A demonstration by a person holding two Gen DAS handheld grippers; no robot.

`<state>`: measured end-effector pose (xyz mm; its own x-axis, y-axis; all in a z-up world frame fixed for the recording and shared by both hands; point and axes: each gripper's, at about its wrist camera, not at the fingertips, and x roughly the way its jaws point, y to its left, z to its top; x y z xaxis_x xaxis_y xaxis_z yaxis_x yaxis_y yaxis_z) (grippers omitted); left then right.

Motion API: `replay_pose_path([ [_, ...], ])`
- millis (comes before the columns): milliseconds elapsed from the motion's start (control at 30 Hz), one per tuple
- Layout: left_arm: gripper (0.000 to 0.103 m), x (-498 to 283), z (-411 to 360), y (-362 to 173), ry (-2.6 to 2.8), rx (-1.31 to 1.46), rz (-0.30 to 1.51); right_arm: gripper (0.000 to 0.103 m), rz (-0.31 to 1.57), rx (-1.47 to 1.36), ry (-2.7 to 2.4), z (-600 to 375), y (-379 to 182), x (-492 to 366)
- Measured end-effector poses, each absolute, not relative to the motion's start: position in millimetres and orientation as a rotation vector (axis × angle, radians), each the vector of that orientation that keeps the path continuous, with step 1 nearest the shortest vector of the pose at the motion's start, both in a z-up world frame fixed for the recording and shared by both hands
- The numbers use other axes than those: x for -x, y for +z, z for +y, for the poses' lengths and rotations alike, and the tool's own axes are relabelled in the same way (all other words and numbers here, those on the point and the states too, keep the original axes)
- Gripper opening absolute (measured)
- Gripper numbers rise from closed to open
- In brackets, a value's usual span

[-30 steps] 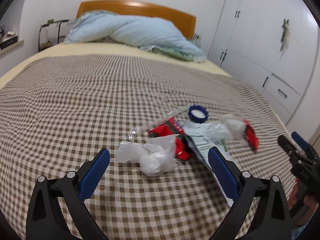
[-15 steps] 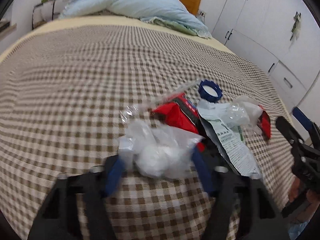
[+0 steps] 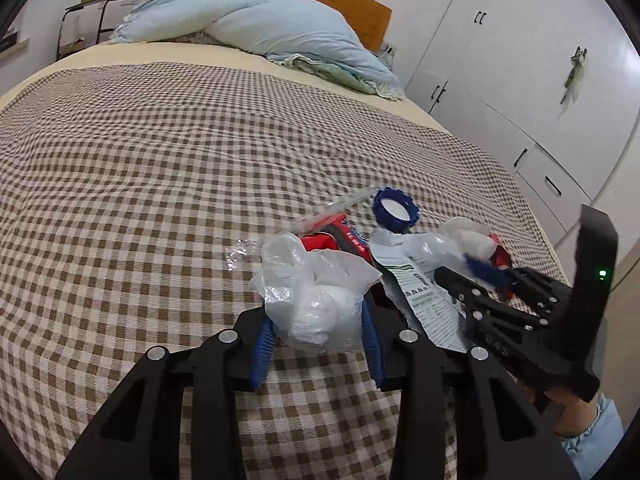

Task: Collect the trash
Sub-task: 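Grasp a clear plastic bag with the left gripper while the right grasps another, then lift both clear plastic bags off the bed toward the floor trash bag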

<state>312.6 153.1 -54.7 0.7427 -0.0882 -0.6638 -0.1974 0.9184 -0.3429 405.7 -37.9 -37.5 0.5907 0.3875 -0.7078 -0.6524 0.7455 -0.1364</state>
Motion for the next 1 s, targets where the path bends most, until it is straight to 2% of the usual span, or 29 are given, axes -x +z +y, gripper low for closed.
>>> replay_pose_path([
  [167,0.035,-313.9,150.2,-55.0,0.042,0.411,0.731,0.016,0.657,0.381,0.642,-41.7,-32.8,-390.8],
  [567,0.035,-292.0,138.7,-40.3,0.019,0.39,0.667,0.015,0.476,0.362,0.552,-57.9,-9.2,-354.1],
  [1000,0.035,-251.5,105.3,-21.0,-0.024,0.316,0.599,0.015,0.483,0.294,0.497,-80.5,0.3,-323.2],
])
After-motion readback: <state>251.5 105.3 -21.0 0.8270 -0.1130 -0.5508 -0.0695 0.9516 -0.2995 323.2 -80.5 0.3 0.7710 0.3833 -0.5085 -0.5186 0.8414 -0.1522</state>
